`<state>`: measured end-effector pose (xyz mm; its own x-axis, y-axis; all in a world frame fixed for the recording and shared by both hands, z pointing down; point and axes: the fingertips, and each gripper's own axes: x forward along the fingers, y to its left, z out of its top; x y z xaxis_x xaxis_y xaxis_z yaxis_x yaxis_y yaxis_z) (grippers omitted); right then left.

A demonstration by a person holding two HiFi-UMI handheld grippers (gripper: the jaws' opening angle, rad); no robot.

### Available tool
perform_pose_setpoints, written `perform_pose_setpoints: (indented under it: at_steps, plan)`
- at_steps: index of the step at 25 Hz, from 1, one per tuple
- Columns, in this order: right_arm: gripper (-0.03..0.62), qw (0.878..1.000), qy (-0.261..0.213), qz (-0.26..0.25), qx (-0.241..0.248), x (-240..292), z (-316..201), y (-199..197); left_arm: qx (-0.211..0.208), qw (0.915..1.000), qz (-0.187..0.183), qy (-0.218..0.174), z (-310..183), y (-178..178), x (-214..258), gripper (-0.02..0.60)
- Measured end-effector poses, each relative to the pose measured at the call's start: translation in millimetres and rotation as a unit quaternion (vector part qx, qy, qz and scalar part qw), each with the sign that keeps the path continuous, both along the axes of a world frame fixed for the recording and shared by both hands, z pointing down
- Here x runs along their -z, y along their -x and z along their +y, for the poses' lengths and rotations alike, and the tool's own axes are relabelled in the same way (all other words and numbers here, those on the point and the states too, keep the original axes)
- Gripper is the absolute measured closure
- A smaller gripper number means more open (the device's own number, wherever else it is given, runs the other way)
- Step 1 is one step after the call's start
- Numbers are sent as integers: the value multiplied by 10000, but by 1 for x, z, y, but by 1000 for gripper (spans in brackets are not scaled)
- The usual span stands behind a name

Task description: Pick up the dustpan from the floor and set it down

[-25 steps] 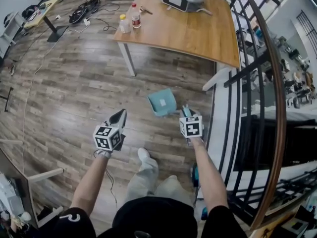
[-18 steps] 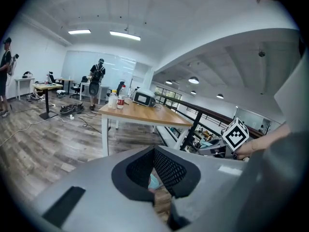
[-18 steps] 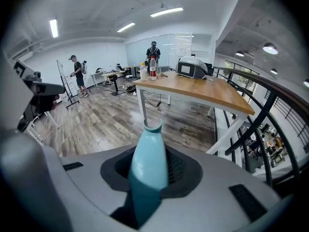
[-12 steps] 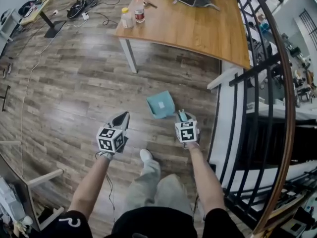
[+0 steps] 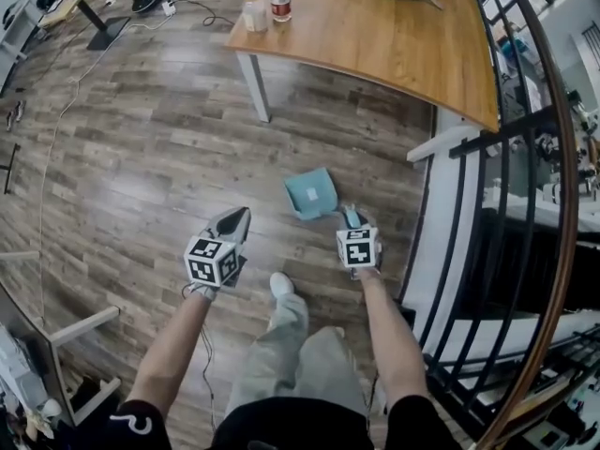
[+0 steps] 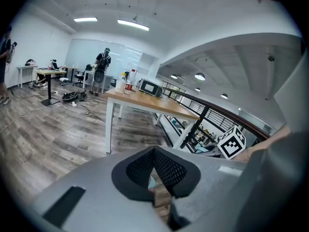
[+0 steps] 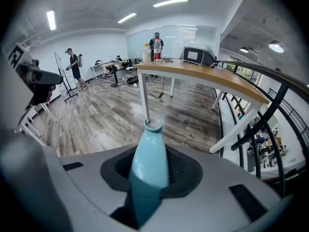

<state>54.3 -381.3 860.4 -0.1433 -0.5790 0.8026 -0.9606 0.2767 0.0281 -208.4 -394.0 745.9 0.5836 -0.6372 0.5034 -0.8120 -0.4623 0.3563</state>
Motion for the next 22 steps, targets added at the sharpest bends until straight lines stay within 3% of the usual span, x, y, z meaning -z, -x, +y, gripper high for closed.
perform_pose_setpoints:
  at_steps: [11,22]
  plan:
    - [505,9999,30,74,-102,-48,-7,2,91,9998,10,152,-11,7,-24,584]
    - [503,9992,326,228,30,-78,29,8,42,9996,-4,273,-1,-5,-32,584]
